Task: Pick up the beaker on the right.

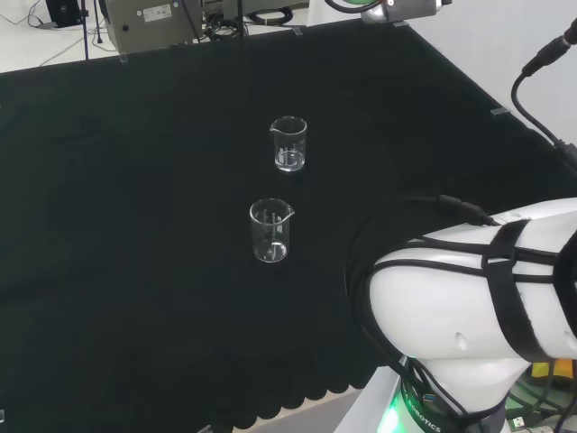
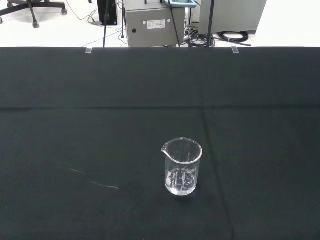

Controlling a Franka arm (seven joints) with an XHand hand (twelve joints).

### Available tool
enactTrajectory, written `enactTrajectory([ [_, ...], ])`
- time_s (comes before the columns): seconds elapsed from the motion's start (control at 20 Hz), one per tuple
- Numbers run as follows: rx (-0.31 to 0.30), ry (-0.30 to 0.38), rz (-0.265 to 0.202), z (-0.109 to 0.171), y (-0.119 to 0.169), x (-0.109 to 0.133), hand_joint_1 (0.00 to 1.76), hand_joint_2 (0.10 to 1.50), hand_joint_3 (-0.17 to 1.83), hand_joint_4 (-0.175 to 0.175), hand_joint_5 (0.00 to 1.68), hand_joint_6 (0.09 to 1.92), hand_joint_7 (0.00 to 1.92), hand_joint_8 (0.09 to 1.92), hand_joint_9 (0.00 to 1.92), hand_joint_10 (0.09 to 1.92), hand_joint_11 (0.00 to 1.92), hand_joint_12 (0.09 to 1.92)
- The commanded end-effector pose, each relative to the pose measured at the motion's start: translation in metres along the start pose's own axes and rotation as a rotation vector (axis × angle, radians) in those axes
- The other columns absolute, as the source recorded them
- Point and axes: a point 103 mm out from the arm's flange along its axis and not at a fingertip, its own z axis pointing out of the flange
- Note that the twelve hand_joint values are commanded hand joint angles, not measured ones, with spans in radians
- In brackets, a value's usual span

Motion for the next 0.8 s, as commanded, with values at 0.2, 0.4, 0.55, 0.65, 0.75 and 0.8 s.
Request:
enactTrajectory([
  [0.2,-0.008,-0.009,0.005,0.0,0.0,0.002,0.05,1.38,0.04,-0.004,0.31,0.09,0.03,0.51,0.46,0.09,0.05,1.36],
  [0.4,-0.01,-0.008,0.008,0.0,0.001,0.003,0.04,1.38,0.04,-0.004,0.31,0.09,0.03,0.51,0.46,0.09,0.05,1.36],
  [0.55,-0.002,-0.003,0.071,0.007,0.002,0.0,0.05,1.38,0.04,-0.002,0.31,0.09,0.05,0.51,0.48,0.09,0.06,1.36],
  [0.65,0.012,-0.002,0.077,0.015,0.006,-0.004,0.07,1.37,0.04,-0.002,0.32,0.09,0.06,0.51,0.49,0.09,0.08,1.36],
  [0.75,0.02,-0.003,0.08,0.025,0.011,-0.008,0.09,1.36,0.03,-0.003,0.32,0.09,0.06,0.51,0.5,0.09,0.08,1.36],
  [0.8,0.026,-0.008,0.081,0.031,0.013,-0.01,0.09,1.36,0.03,-0.003,0.32,0.09,0.06,0.51,0.5,0.09,0.09,1.36],
])
